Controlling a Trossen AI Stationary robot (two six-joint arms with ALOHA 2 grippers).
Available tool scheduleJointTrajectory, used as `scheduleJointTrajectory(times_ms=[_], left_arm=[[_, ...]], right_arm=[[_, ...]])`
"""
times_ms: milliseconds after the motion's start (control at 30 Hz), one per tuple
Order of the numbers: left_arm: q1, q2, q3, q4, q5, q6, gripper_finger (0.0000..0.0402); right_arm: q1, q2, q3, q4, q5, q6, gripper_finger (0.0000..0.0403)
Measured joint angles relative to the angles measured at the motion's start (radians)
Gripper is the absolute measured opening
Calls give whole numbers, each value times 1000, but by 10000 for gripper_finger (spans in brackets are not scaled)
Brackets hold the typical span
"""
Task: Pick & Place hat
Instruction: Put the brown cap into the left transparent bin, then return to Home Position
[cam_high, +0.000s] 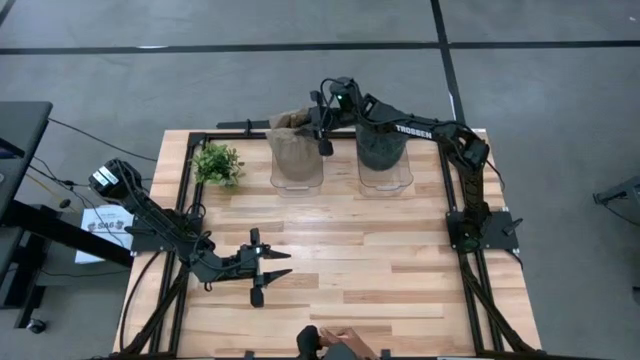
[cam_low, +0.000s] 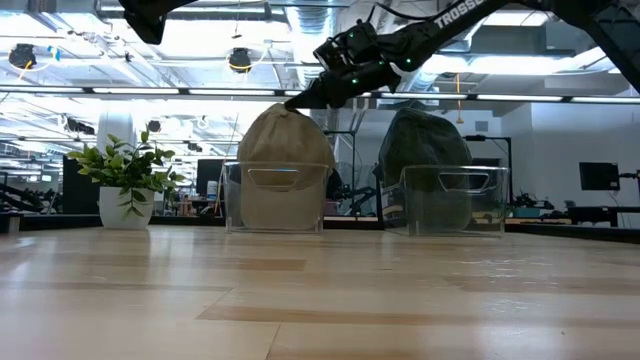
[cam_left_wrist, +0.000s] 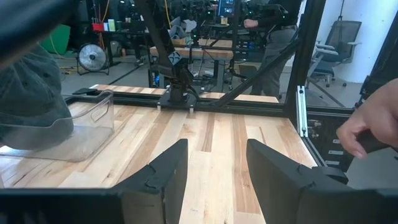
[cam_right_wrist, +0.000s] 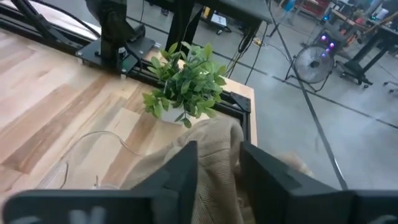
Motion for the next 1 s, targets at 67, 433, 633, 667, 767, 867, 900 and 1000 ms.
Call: scheduleJointTrajectory(times_ms=[67,433,633,667,767,867,900,1000], left_arm=[[0,0,0,0,0,-2,161],[-3,0,0,-4,0,-3,161],[-3,0,0,-7,0,-1,161],[-3,0,0,-7,1,-1,161],[-3,0,0,-7,1,1,161],[-3,0,0,-7,0,12,161],[-3,0,0,-7,0,21,161],[-3,0,0,-8,0,56,161]], right_arm=[[8,0,0,-1,18,4,136],[19,-62,0,-12,99,79,233],[12,-183,0,-131,158,190,239],[9,-205,0,-164,161,214,239],[-2,-278,0,-281,181,278,239],[-5,-360,0,-421,178,336,240],[-3,-386,0,-470,175,348,240],[29,-467,-7,-612,166,368,240]])
